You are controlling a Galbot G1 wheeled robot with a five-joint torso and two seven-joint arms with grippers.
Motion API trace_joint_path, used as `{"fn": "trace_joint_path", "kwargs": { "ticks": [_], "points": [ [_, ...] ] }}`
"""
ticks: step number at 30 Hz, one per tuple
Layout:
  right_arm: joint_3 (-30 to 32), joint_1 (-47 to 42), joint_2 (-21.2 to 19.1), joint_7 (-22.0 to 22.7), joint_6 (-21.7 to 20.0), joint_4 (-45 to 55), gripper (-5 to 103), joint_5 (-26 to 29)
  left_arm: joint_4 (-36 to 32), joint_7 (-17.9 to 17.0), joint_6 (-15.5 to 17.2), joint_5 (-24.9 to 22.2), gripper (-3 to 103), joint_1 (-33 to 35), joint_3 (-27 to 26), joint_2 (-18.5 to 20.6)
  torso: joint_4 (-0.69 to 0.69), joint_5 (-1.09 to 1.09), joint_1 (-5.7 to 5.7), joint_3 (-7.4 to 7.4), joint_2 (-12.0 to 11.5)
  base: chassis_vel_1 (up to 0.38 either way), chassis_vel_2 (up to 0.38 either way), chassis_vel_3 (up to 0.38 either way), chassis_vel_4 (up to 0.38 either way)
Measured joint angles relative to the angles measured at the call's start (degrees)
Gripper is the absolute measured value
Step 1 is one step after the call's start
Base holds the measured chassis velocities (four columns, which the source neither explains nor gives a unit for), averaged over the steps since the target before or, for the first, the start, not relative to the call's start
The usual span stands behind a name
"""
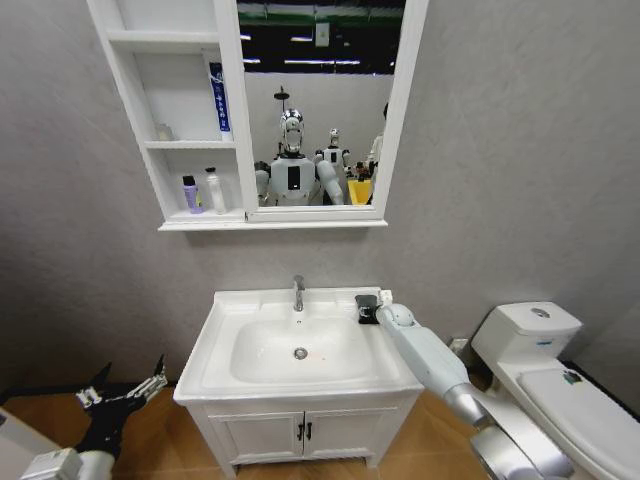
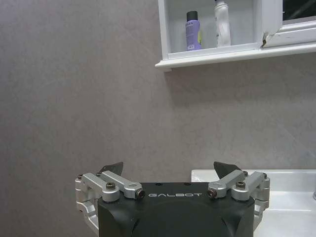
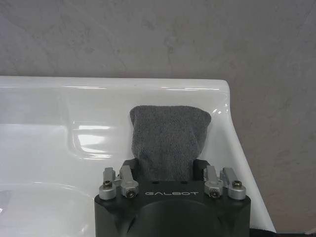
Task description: Move facial cleanser and shampoo from washbasin to cabinet, then wipe washbasin with towel.
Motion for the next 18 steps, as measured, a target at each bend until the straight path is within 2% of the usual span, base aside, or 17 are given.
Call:
{"fn": "trace_joint_path", "kwargs": {
  "ticks": [4, 5, 10, 13, 15, 16, 18],
  "points": [
    [0.36, -0.22, -0.3, 0.08, 0.01, 0.24, 41, 0.1, 0.0, 0.0, 0.0, 0.0, 100, 0.0, 0.0, 0.0, 0.01, 0.0, 0.0, 0.0, 0.0, 0.0, 0.0, 0.0, 0.0],
    [0.36, -0.22, -0.3, 0.08, 0.01, 0.24, 41, 0.1, 0.0, 0.0, 0.0, 0.0, 100, 0.0, 0.0, 0.0, 0.01, 0.0, 0.0, 0.0, 0.0, 0.0, 0.0, 0.0, 0.0],
    [1.12, -1.78, -1.07, 0.81, 0.05, 1.66, 20, 0.56, 0.0, 0.0, 0.0, 0.0, 100, 0.0, 0.0, 0.0, 0.0, 0.0, 0.0, 0.0, 0.0, 0.0, 0.0, 0.0, 0.0],
    [1.37, -2.21, -1.16, 1.11, 0.16, 2.04, 15, 0.73, 0.0, 0.0, 0.0, 0.0, 100, 0.0, 0.0, 0.0, 0.0, 0.0, 0.0, 0.0, 0.0, 0.0, 0.0, 0.0, 0.0],
    [1.39, -3.35, -1.66, 3.31, 0.42, 4.15, 7, 1.28, 0.0, 0.0, 0.0, 0.0, 100, 0.0, 0.0, 0.0, 0.01, 0.01, 0.0, 0.0, 0.0, 0.0, 0.0, 0.0, 0.0],
    [1.39, -3.35, -1.66, 3.31, 0.42, 4.15, 7, 1.28, 0.0, 0.0, 0.0, 0.0, 100, 0.0, 0.0, 0.0, 0.01, 0.01, 0.0, 0.0, 0.0, 0.0, 0.0, 0.0, 0.0],
    [0.93, -4.88, -2.79, 8.19, -1.15, 9.97, 5, 4.34, 0.0, 0.0, 0.0, 0.0, 100, 0.0, 0.0, 0.0, -0.03, 0.01, 0.0, 0.0, 0.0, 0.0, 0.0, 0.0, 0.0]
  ]
}}
